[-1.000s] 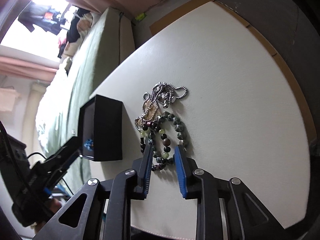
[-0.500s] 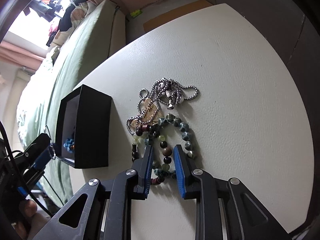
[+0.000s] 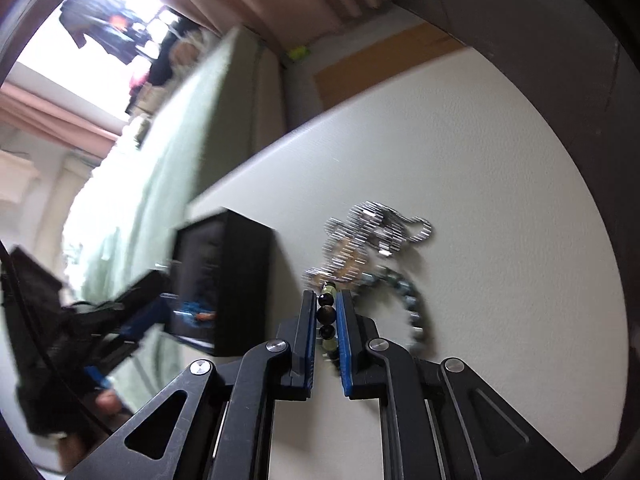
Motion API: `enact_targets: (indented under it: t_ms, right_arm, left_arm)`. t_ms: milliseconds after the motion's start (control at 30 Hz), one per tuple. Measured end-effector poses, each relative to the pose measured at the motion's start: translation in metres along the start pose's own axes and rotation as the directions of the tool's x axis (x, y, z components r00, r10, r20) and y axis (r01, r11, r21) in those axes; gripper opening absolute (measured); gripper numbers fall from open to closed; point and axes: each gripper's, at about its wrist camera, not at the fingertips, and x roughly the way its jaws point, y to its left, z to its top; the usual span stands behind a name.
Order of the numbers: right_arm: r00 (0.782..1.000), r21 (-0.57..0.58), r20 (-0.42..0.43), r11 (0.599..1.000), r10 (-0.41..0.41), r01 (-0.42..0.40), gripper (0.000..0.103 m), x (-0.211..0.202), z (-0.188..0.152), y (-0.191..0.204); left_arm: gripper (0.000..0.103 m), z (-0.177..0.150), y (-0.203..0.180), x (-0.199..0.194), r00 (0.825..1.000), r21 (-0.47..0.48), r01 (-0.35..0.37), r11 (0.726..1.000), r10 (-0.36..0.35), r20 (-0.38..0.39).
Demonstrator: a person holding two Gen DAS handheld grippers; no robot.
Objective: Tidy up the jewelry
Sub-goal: 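Grasp the green-black bead bracelet with the right tool while the left tool drops the hoop into the box, then grasp the grey bead bracelet with the left tool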
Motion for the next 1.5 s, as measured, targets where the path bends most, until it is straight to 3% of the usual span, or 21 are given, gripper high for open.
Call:
enact_targets:
  t_ms: [267, 533, 633, 700, 767, 833, 1200, 1367, 1500]
  right_arm:
    - [0.986, -0.054, 0.088, 0.989, 0.144, -0.14, 0.012, -0.02, -0.005, 0.031]
    - [0.96, -0.129, 0.118, 0.962, 0.254, -0.239, 0.012, -0.011, -0.005, 0.079]
    - [0.949, -0.149, 0.136, 0.953, 0.283, -0.263, 0.012, -0.004, -0.001, 0.094]
    - [0.953, -0.152, 0.116, 0.953, 0.28, -0.262, 0.017, 0.004, 0.0, 0.097]
    - [0.961, -0.144, 0.104, 0.96, 0.255, -0.239, 0.04, 0.008, -0.002, 0.094]
    - [0.965, -0.133, 0.126, 0.968, 0.231, -0.214, 0.047, 0.004, -0.003, 0.088]
    - [0.973, -0.005, 0.191, 0.991, 0.133, -0.134, 0.052, -0.031, -0.006, 0.036]
    - [0.967, 0.032, 0.239, 0.995, 0.088, -0.099, 0.072, -0.049, -0.002, 0.021]
    - [0.966, 0.079, 0.246, 0.992, 0.078, -0.1, 0.073, -0.061, 0.0, 0.006]
  left_arm:
    - [0.076, 0.008, 0.024, -0.025, 0.999, -0.048, -0.02, 0.999, 0.022, 0.044]
    - [0.076, 0.013, 0.046, -0.04, 0.998, -0.089, -0.01, 0.996, 0.015, 0.058]
    - [0.084, 0.014, 0.053, -0.046, 0.997, -0.104, -0.012, 0.995, 0.019, 0.071]
    - [0.088, 0.014, 0.055, -0.048, 0.996, -0.113, -0.014, 0.993, 0.024, 0.082]
    - [0.088, 0.014, 0.057, -0.05, 0.996, -0.109, -0.017, 0.994, 0.026, 0.081]
    - [0.088, 0.013, 0.057, -0.05, 0.997, -0.104, -0.015, 0.994, 0.024, 0.078]
    - [0.088, 0.003, 0.029, -0.044, 0.999, -0.04, 0.002, 0.999, 0.0, 0.053]
    - [0.088, -0.006, 0.009, -0.04, 0.999, 0.008, 0.001, 1.0, -0.001, 0.046]
    - [0.088, -0.015, -0.008, -0.035, 0.999, 0.052, -0.003, 0.999, 0.001, 0.037]
